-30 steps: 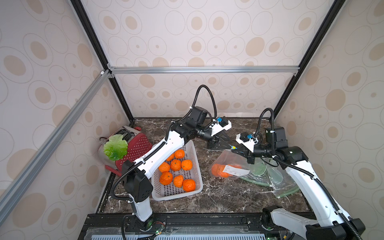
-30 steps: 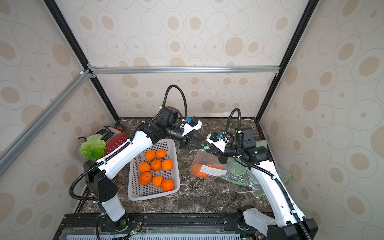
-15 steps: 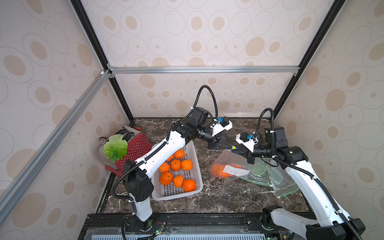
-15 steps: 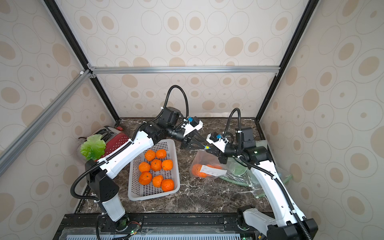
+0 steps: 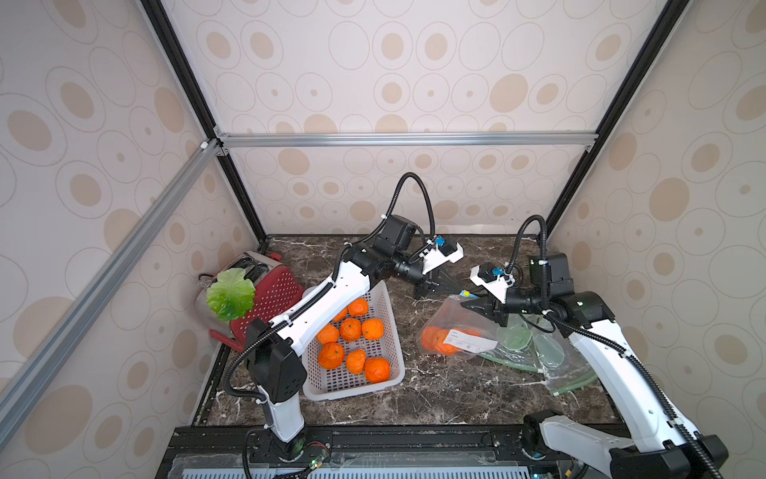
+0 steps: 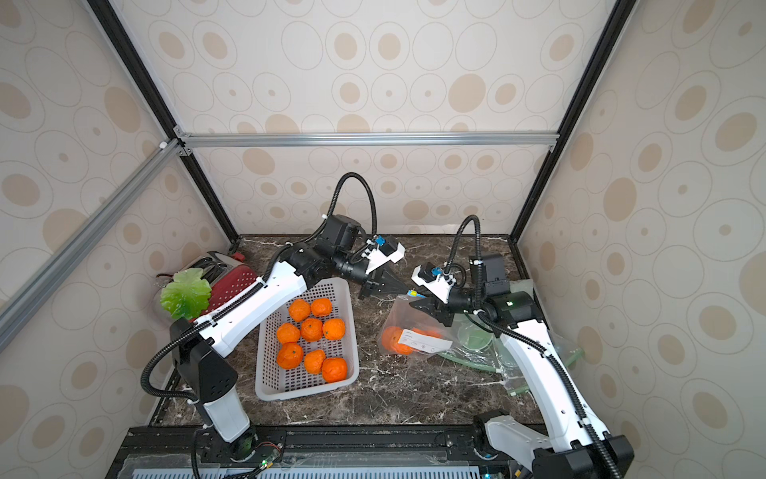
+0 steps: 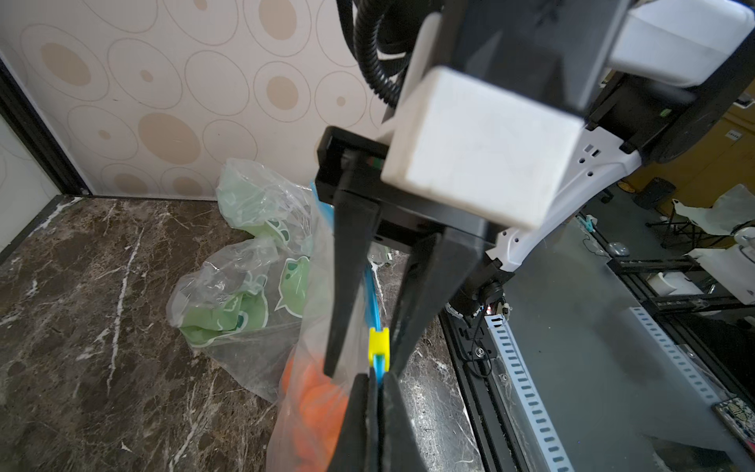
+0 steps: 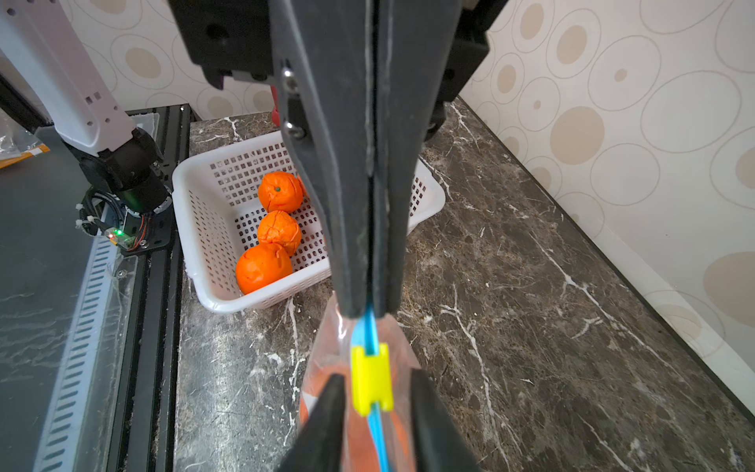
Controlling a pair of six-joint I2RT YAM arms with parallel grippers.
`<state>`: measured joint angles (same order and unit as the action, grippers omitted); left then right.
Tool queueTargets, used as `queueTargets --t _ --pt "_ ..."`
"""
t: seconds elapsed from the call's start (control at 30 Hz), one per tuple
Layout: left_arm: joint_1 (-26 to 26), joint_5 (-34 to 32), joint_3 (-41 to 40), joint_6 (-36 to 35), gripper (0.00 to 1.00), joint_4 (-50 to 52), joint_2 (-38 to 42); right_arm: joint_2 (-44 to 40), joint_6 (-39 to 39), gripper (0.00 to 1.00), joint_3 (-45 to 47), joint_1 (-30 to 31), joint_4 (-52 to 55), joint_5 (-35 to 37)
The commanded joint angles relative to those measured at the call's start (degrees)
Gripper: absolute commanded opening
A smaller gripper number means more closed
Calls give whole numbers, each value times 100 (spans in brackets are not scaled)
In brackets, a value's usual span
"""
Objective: Open the zip-top bag and take out the orange
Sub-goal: Unzip the zipper on the zipper food storage bag.
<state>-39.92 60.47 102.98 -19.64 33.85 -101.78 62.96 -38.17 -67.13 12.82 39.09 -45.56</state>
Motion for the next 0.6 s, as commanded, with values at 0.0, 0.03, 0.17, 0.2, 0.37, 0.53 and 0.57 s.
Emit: queueTargets --t 0.0,0.03,0.17,0.2,0.37,0.53,0.57 --pt "-9 -86 76 -487 0 169 78 -373 413 53 153 36 -490 -120" --pt "-12 -83 77 -595 0 175 92 -466 572 55 206 36 -624 -124" --pt "-8 21 112 -681 0 191 88 -524 636 51 161 36 -531 -432" --pt "-12 71 89 -719 0 199 97 -506 637 49 142 36 -508 -474" --pt "-14 105 17 -786 0 201 131 -360 651 33 69 36 -448 -481" --pt "-8 218 -32 -885 0 201 173 -293 686 30 37 39 -461 -351" --pt "-13 224 -41 -905 0 201 185 -290 722 30 46 45 -500 -363"
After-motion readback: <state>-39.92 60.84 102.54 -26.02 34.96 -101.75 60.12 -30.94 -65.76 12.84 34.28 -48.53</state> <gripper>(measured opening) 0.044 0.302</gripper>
